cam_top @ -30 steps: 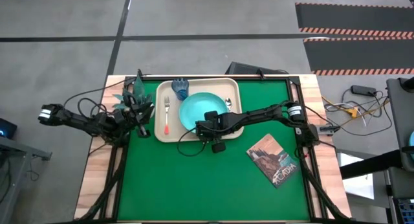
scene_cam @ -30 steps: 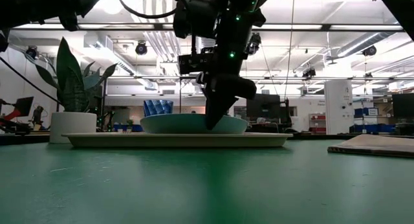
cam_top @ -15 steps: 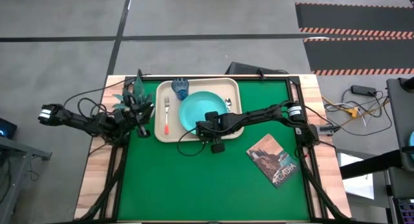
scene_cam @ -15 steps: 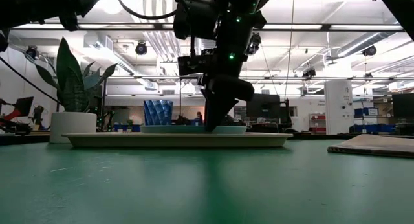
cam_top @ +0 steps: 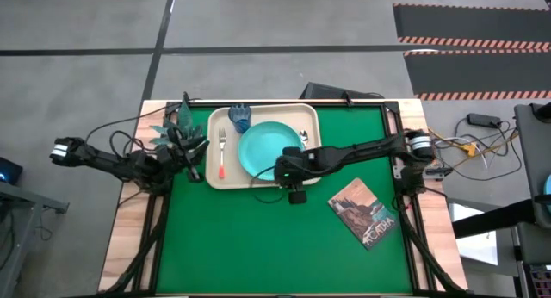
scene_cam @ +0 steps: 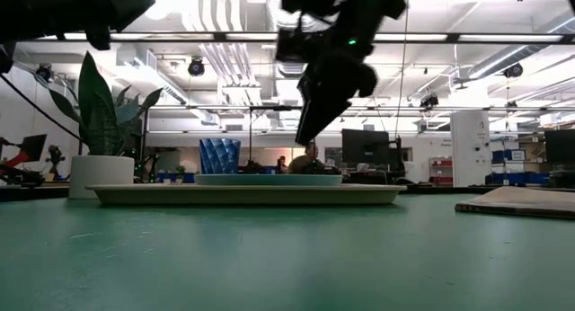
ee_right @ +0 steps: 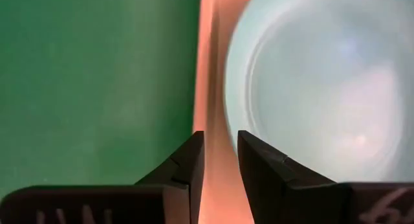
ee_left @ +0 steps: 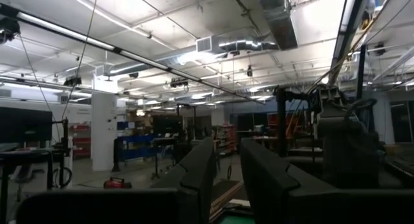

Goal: Pick and place plate/cup/fork/spoon on tray
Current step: Return to Home Position

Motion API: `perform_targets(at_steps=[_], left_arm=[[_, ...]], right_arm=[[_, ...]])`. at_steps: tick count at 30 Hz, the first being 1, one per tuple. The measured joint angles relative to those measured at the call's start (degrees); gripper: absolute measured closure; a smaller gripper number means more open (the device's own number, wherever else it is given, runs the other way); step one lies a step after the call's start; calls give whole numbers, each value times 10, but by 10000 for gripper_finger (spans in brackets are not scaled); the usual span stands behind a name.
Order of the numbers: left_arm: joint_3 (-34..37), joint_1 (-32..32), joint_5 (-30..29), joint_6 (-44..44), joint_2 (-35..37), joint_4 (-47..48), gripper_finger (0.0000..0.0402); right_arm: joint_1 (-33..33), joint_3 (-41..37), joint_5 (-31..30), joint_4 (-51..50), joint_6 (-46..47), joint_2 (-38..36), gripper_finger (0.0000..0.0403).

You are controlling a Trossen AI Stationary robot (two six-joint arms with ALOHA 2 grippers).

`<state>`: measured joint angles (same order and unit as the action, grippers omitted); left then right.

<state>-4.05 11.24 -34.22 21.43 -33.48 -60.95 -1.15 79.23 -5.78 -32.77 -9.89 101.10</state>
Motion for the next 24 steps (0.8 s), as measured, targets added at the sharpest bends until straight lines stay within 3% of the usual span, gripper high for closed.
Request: perform_targets(at_steps=[6, 13, 16, 19, 22, 24], left_arm=[[0, 0, -2, -3, -15, 34, 339], [12, 0, 10, -115, -45, 124, 339], [17, 0, 65, -195, -56, 178, 339], [17, 1, 166, -267, -61, 228, 339], [17, 1, 249, -282, -59, 250, 339], [17, 1, 260, -280, -48, 265, 339]], right_arm=[[0, -180, -2, 200, -38, -121, 337], [0, -345, -2, 367, -42, -273, 355], [0, -405, -2, 434, -43, -330, 361], [0, -459, -2, 480, -59, -386, 366], [3, -507, -2, 511, -71, -443, 371], [4, -530, -2, 516, -72, -481, 371]])
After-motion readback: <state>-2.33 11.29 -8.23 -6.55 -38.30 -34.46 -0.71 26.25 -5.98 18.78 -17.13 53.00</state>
